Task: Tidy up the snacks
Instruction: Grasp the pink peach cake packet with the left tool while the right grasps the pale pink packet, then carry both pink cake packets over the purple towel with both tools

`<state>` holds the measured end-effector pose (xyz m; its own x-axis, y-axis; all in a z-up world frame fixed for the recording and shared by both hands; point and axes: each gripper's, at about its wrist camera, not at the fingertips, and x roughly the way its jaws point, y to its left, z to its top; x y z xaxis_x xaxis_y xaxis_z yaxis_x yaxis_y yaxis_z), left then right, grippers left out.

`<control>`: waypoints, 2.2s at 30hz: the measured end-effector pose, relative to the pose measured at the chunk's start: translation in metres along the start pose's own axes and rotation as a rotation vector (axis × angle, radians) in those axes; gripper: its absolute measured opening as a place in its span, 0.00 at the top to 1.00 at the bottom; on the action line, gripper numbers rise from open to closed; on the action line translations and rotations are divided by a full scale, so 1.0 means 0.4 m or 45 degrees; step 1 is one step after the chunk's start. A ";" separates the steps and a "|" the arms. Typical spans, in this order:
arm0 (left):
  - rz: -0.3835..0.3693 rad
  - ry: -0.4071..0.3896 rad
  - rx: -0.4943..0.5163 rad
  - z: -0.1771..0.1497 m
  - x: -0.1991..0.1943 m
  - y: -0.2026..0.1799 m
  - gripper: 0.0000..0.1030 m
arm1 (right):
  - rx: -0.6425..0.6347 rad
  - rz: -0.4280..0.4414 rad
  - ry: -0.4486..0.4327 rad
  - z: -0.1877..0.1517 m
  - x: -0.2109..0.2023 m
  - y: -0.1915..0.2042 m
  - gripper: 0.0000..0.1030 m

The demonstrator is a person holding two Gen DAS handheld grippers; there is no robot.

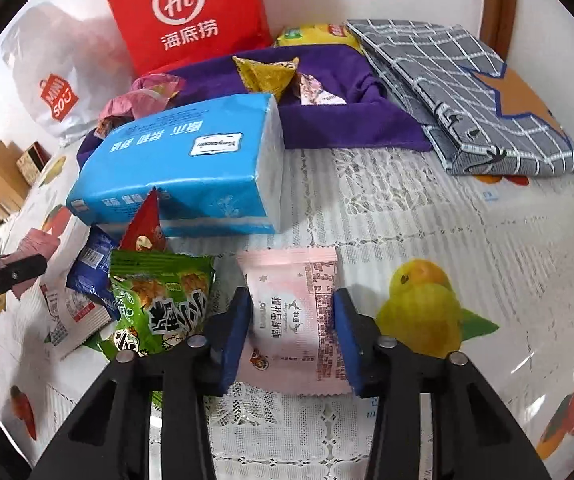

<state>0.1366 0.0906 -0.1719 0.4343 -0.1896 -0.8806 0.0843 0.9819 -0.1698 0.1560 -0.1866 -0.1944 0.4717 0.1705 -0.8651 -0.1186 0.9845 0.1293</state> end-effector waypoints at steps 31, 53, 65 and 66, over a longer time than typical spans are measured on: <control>-0.094 -0.153 0.009 0.040 -0.148 -0.216 0.65 | -0.069 0.079 -0.204 0.072 -0.237 -0.008 0.66; -0.187 -0.207 -0.004 0.142 -0.200 -0.214 0.65 | -0.085 0.154 -0.272 0.144 -0.241 0.000 0.67; -0.136 -0.240 0.044 0.232 -0.188 -0.202 0.65 | -0.145 0.147 -0.298 0.248 -0.214 0.033 0.67; -0.129 -0.246 0.043 0.244 -0.186 -0.197 0.65 | -0.150 0.143 -0.301 0.259 -0.211 0.036 0.67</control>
<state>0.1852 0.0272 -0.0495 0.5858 -0.2870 -0.7579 0.1648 0.9578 -0.2353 0.2052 -0.1823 -0.0693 0.6391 0.2969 -0.7095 -0.2758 0.9496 0.1490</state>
